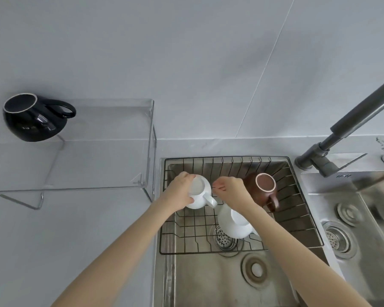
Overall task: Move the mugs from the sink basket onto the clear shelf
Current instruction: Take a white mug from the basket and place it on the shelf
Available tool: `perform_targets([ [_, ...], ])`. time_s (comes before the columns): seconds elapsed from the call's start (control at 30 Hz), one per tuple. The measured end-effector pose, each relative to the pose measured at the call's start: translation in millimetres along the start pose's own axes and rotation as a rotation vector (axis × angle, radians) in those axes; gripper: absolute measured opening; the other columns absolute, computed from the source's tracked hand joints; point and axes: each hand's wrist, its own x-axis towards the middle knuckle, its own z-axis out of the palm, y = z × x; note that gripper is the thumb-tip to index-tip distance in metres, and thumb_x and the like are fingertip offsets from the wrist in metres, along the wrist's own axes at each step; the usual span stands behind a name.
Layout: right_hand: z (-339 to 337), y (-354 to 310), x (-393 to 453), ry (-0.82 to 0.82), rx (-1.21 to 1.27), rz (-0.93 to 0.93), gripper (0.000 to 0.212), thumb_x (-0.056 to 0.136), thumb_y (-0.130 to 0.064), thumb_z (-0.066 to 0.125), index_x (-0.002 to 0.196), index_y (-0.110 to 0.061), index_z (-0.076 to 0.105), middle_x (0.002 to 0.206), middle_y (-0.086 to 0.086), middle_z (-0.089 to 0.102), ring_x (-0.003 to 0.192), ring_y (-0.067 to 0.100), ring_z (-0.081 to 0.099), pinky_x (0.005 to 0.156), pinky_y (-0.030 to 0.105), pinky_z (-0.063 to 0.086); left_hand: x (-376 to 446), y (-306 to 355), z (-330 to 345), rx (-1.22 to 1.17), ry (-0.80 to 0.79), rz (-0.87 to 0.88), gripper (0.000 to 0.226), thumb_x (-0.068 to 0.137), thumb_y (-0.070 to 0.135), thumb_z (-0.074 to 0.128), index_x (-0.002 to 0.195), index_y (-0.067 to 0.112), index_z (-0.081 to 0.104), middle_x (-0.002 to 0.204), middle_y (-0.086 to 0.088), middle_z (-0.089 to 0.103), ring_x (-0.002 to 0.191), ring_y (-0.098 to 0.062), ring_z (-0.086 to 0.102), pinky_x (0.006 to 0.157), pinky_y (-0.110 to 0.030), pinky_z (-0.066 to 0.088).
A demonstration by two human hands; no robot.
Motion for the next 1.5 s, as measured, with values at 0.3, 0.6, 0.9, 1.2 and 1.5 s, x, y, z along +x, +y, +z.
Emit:
perform_targets([
  [0.3, 23.7, 11.0, 16.3, -0.149, -0.346, -0.01, 0.036, 0.083, -0.034, 0.054, 0.106, -0.007, 0.057, 0.095, 0.01, 0.065, 0.093, 0.032, 0.062, 0.07, 0.034, 0.047, 27.9, -2.4, 9.4, 0.075, -0.093, -0.028, 0.089, 0.071, 0.003, 0.071, 0.142, 0.007, 0.018, 0.151, -0.011, 0.022, 0.138, -0.026, 0.026, 0.11, -0.033, 0.029],
  [0.6, 27.9, 18.7, 18.7, -0.098, -0.09, 0.009, 0.025, 0.08, -0.025, 0.061, 0.095, -0.004, 0.061, 0.088, 0.01, 0.062, 0.086, 0.026, 0.057, 0.069, 0.031, 0.041, 26.7, -8.4, 9.1, -0.008, -0.088, -0.069, 0.102, 0.059, 0.005, 0.081, 0.142, 0.013, 0.024, 0.149, -0.01, 0.032, 0.135, -0.027, 0.032, 0.109, -0.035, 0.028],
  [0.9, -12.5, 0.8, -0.1, 0.122, 0.047, -0.098, 0.024, 0.078, -0.026, 0.068, 0.088, -0.005, 0.065, 0.09, 0.014, 0.072, 0.086, 0.028, 0.063, 0.079, 0.039, 0.051, 12.9, 20.8, -24.8, -0.16, 0.117, -0.024, 0.088, 0.049, 0.007, 0.085, 0.128, 0.012, 0.046, 0.125, -0.01, 0.057, 0.116, -0.027, 0.051, 0.093, -0.031, 0.038],
  [1.2, -83.0, -72.6, -40.1, 0.299, 0.061, -0.315, 0.013, 0.078, -0.016, 0.068, 0.084, -0.005, 0.067, 0.084, 0.013, 0.073, 0.082, 0.025, 0.065, 0.076, 0.029, 0.05, -40.0, 64.4, -94.9, -0.372, 0.372, 0.083, 0.08, 0.051, 0.013, 0.086, 0.123, 0.012, 0.05, 0.105, 0.0, 0.058, 0.1, -0.019, 0.053, 0.083, -0.023, 0.039],
  [1.5, -92.0, -172.2, -60.1, 0.301, 0.08, -0.519, 0.001, 0.078, -0.017, 0.067, 0.078, -0.016, 0.066, 0.064, -0.006, 0.065, 0.057, 0.001, 0.058, 0.059, 0.009, 0.045, -96.4, 40.9, -177.4, -0.445, 0.584, 0.152, 0.073, 0.047, 0.015, 0.088, 0.113, 0.015, 0.057, 0.099, 0.0, 0.062, 0.094, -0.02, 0.057, 0.084, -0.029, 0.046],
])
